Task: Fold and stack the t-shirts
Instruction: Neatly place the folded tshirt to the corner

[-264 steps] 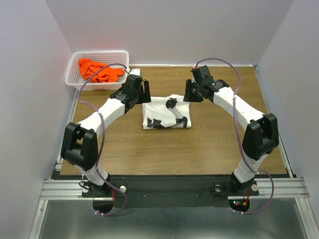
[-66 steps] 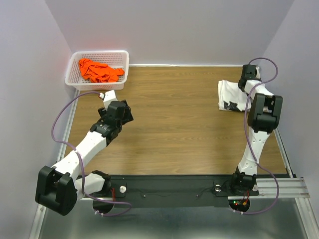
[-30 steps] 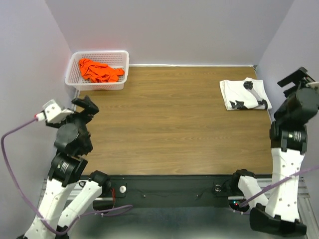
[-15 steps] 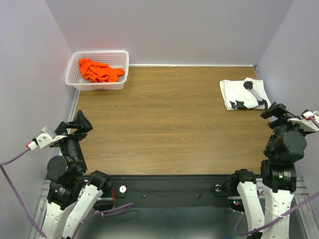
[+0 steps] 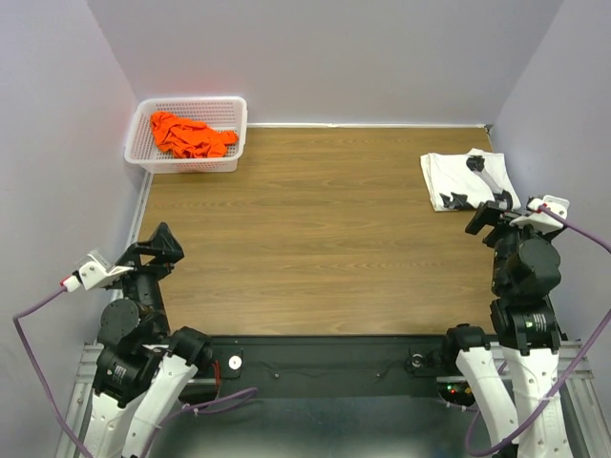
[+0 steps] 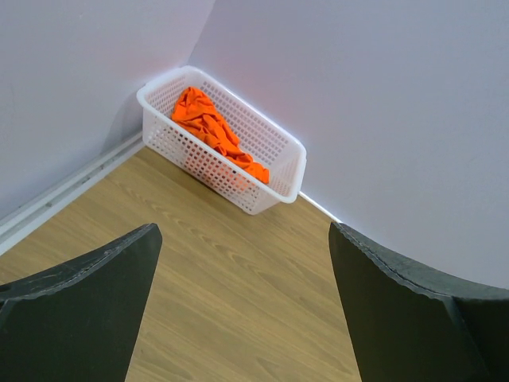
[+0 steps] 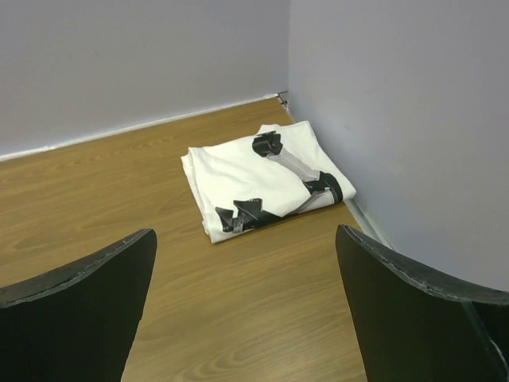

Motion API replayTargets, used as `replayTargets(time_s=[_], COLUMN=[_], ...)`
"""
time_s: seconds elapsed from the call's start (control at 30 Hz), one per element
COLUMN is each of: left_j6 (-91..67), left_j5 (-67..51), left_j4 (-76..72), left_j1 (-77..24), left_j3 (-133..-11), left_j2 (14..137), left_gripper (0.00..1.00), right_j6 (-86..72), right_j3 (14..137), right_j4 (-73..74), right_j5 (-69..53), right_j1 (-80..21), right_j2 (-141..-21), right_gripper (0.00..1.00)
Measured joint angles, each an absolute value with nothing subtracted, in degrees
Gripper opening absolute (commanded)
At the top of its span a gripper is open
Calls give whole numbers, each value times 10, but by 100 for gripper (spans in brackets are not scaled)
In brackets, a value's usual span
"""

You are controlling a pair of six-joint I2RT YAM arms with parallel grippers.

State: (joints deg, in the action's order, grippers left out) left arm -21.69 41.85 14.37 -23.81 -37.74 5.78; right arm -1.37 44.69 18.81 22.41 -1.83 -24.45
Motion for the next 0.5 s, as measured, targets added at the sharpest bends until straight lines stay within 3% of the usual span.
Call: replayTargets(time_s=[0.5], left_j6=[-228], left_j5=[409], left_j4=[135], left_j1=[-238], left_j3=[-361], left_j2=[79], left_gripper=[99], right_j6=[25], right_j3=[438], right_j4=[182], right_j5=[225], right_j1=[-38], right_j2=[-246], right_gripper=[100])
